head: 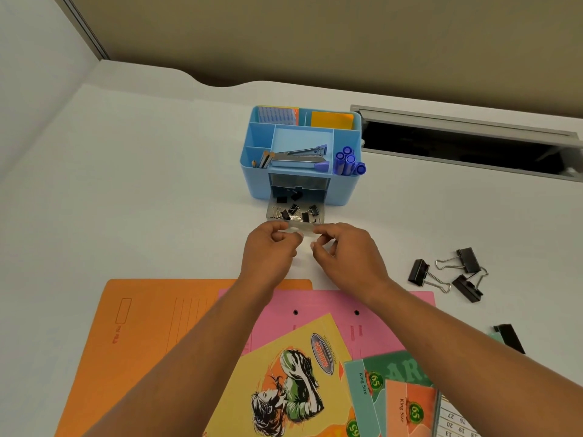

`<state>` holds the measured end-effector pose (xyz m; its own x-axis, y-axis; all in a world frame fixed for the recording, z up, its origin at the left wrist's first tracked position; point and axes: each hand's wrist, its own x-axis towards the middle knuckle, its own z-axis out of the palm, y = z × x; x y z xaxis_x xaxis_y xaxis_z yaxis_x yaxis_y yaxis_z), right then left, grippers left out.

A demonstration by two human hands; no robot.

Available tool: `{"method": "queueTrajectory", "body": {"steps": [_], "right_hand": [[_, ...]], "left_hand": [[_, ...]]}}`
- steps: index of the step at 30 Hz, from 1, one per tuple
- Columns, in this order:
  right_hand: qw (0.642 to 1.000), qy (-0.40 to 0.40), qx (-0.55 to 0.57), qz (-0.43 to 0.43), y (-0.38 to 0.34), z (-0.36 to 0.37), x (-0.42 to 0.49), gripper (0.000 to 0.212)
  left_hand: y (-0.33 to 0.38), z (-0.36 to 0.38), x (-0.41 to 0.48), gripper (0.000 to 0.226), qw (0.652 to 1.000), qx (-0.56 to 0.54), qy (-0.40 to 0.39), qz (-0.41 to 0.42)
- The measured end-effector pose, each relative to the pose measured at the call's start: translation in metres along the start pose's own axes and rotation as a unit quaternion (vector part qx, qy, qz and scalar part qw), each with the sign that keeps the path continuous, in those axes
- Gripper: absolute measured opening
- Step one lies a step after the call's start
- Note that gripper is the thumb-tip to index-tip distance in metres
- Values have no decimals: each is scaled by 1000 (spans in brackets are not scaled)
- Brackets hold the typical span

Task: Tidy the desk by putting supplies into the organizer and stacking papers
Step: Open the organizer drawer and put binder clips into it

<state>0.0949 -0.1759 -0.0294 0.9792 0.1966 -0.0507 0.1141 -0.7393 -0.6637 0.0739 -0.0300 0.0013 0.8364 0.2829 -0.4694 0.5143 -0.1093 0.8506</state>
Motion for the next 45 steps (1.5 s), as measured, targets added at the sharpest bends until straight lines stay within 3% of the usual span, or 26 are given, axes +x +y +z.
{"method": "queueTrajectory", "body": {"steps": [9,18,24,27,30,33,35,45], "right_hand": [[1000,-11,-11,1,-3,2,14,45],[999,-8,-31,-18,-6,-1,35,56],[999,-9,-33,-23,-3,-2,36,54],[1000,-4,-21,-9,2,-4,28,45],[1000,-6,-15,-3,7,-5,20,39],[1000,9,7,13,10,-7,9,36],[999,25,28,25,13,-9,0,33],[993,52,83,65,18,-25,-30,26]], "left_hand": [[11,5,16,46,999,41,-8,8],[22,11,31,70,997,75,-36,-4],[24,14,31,69,996,82,-22,-4],[27,14,26,51,1000,22,-2,3],[38,17,26,34,991,-122,-27,-54],[47,22,29,39,947,-288,-58,-130],[49,25,32,45,924,-344,-54,-159],[52,34,34,43,912,-351,-9,-213]]}}
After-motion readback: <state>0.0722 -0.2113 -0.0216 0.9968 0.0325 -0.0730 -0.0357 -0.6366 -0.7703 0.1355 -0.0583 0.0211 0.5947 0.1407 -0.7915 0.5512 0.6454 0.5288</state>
